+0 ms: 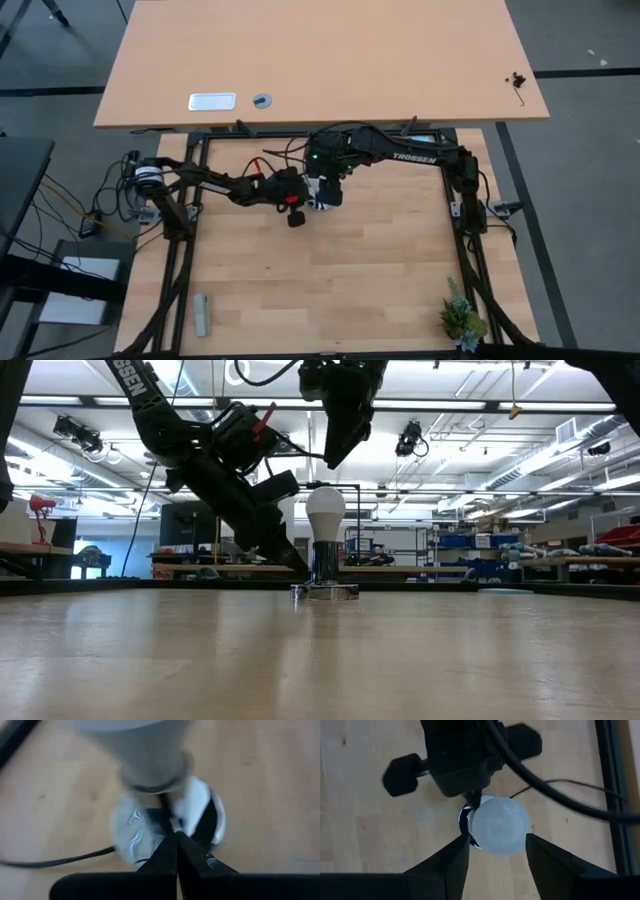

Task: Screw lightbulb
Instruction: Remove the lightbulb from the lamp socket

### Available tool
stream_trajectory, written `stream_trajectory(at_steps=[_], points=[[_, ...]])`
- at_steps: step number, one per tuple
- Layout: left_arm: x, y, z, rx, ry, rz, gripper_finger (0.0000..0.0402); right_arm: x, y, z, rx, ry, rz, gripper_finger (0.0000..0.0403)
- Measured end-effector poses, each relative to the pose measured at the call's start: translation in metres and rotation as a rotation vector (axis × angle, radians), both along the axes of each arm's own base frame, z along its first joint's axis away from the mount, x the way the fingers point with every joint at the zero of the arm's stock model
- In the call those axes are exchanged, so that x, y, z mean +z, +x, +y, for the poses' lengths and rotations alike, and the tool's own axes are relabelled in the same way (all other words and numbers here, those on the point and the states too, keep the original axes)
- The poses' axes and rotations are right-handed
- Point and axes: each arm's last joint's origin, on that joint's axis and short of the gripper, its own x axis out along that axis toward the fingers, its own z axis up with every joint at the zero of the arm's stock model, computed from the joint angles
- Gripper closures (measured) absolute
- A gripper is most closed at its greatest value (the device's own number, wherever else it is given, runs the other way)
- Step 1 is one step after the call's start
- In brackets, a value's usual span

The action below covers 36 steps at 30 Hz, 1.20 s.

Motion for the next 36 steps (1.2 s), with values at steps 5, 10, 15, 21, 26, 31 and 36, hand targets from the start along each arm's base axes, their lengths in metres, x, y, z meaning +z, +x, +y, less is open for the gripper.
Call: stream_trajectory(at_steps=[5, 10, 15, 21, 26, 31, 36], points=[[-0.004, -0.001, 0.008, 0.047, 0.010, 0.012, 0.0401, -0.001, -0.001, -0.007, -0.222, 0.040, -0.027, 0.0202], [-0.012, 0.001, 0.010, 0.048, 0.006, 0.022, 0.0401, -0.015, 0.001, -0.014, -0.348, 0.126, -0.034, 0.0185], [-0.019, 0.003, 0.010, 0.046, 0.005, 0.023, 0.0401, -0.023, 0.005, -0.017, -0.358, 0.140, -0.072, 0.0156], [-0.019, 0.004, 0.010, 0.042, 0.005, 0.014, 0.0401, -0.032, 0.005, -0.016, -0.334, 0.130, -0.054, 0.0121], [-0.019, 0.004, 0.010, 0.025, -0.009, 0.009, 0.0401, -0.044, 0.003, -0.017, -0.336, 0.115, -0.011, 0.0110], [-0.019, 0.004, 0.010, 0.023, -0.010, 0.009, 0.0401, -0.049, 0.003, -0.018, -0.285, 0.095, 0.000, 0.0120], [-0.019, 0.005, 0.009, 0.007, -0.022, 0.003, 0.0401, -0.048, 0.006, -0.017, 0.046, -0.003, 0.011, 0.0149]])
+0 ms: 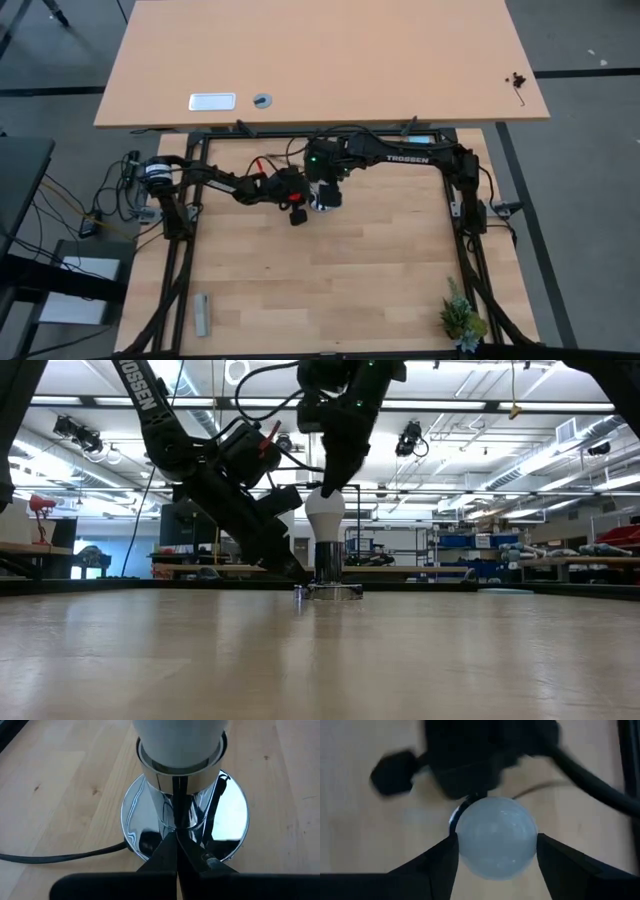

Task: Screw lightbulb
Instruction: Remove the lightbulb from the lamp socket

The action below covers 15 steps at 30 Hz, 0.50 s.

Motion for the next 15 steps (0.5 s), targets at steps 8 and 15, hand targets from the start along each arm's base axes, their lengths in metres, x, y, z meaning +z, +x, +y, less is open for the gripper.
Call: stream_trajectory(at_steps=[8, 15], points=[[0.000, 0.000, 0.000, -0.013, -0.004, -0.004, 0.0401, 0.002, -0.001, -0.004, 0.347, -0.143, 0.033, 0.0158], [0.000, 0.000, -0.001, -0.030, 0.001, -0.003, 0.0401, 0.023, 0.003, 0.011, 0.148, -0.100, -0.021, 0.0143]])
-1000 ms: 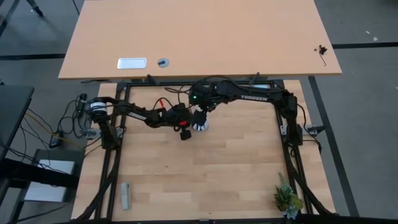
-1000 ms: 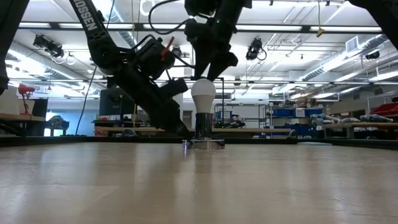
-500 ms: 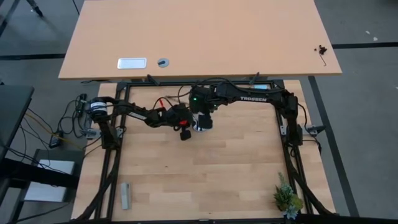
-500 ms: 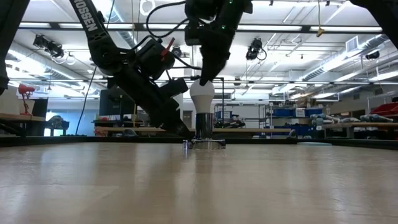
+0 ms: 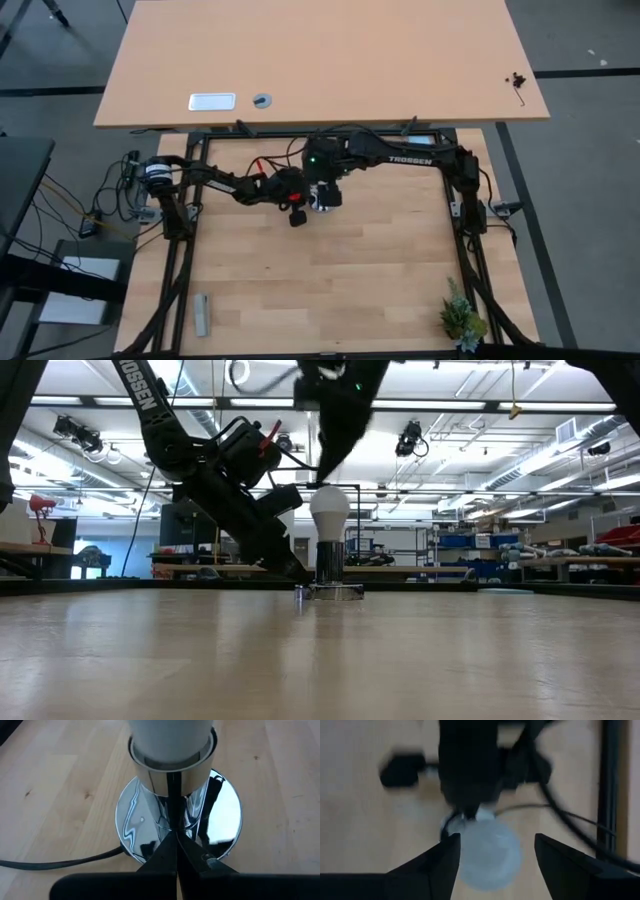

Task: Screw lightbulb
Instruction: Remove the lightbulb from the lamp socket

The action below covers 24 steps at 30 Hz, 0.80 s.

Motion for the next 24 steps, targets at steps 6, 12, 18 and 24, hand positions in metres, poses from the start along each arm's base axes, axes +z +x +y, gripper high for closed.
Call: stream_trajectory(at_steps=[6, 12, 18, 24], points=[[0.000, 0.000, 0.000, -0.005, -0.005, 0.003, 0.0401, 0.005, 0.000, 0.008, -0.440, 0.144, -0.077, 0.0138], [0.000, 0.000, 0.000, -0.005, -0.005, 0.004, 0.0401, -0.002, 0.000, 0.005, -0.647, 0.229, -0.088, 0.0137], [0.000, 0.000, 0.000, -0.002, -0.009, 0.005, 0.0401, -0.023, -0.001, 0.001, -0.688, 0.239, -0.076, 0.0137], [0.000, 0.000, 0.000, -0.006, -0.013, 0.003, 0.0401, -0.024, -0.003, -0.006, -0.545, 0.209, -0.037, 0.0152]])
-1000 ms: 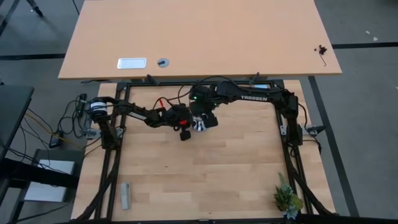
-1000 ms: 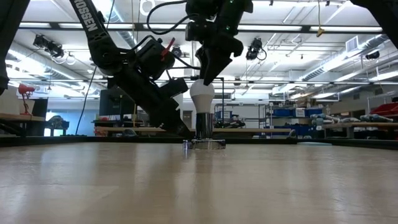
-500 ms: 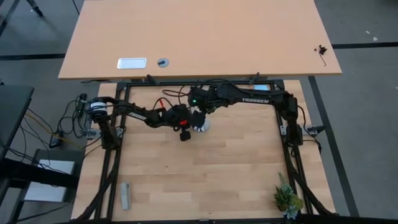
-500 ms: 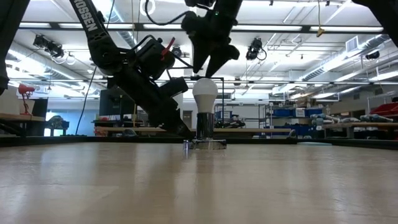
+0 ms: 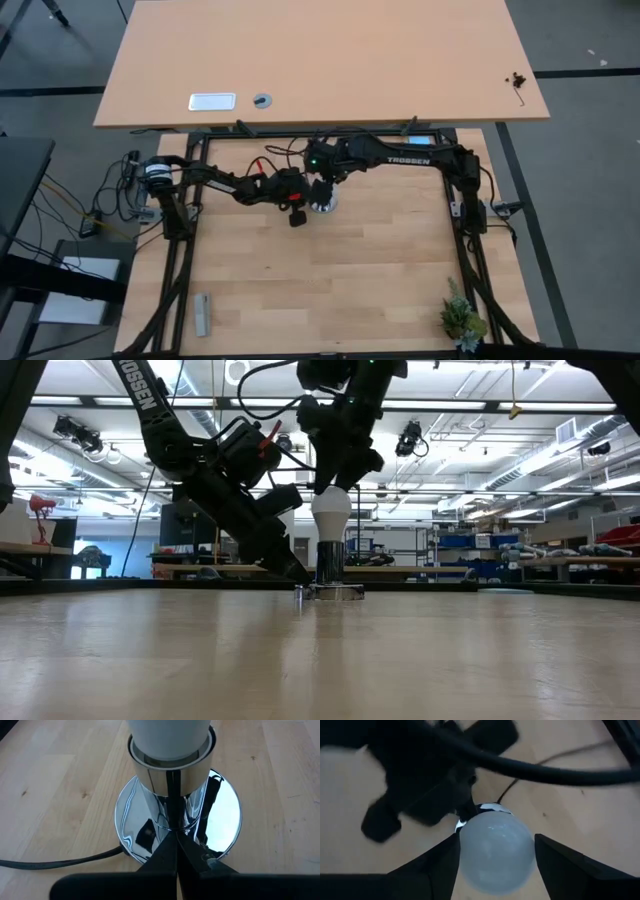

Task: Screw lightbulb
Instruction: Remove the lightbulb from the lamp socket

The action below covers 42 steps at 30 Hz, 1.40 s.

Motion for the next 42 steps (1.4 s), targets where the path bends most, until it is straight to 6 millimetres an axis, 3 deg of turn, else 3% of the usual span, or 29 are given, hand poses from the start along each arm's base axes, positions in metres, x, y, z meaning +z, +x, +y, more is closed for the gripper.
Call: stream_trajectory(at_steps=[7, 10, 18, 22, 27, 33, 42], points=[[0.000, 0.000, 0.000, -0.002, 0.001, 0.000, 0.0401, 0.005, 0.000, -0.004, 0.645, -0.153, 0.058, 0.0173], [0.000, 0.000, 0.000, -0.002, 0.001, -0.001, 0.0401, 0.004, -0.001, -0.005, 0.779, -0.205, 0.077, 0.0173], [0.000, 0.000, 0.000, -0.006, 0.003, -0.004, 0.0401, 0.027, 0.007, 0.003, 0.564, -0.245, 0.027, 0.0166], [0.000, 0.000, 0.000, -0.007, 0.002, 0.000, 0.0401, 0.047, 0.009, 0.012, 0.278, -0.188, -0.059, 0.0151], [0.000, 0.000, 0.000, -0.007, 0.001, 0.000, 0.0401, 0.050, 0.000, 0.011, -0.002, -0.037, -0.051, 0.0141], [0.000, 0.000, 0.000, -0.007, 0.001, 0.002, 0.0401, 0.035, -0.004, 0.008, -0.007, -0.076, 0.038, 0.0137], [0.000, 0.000, 0.000, -0.008, 0.005, 0.004, 0.0401, 0.056, -0.023, 0.013, 0.088, -0.119, 0.069, 0.0141]])
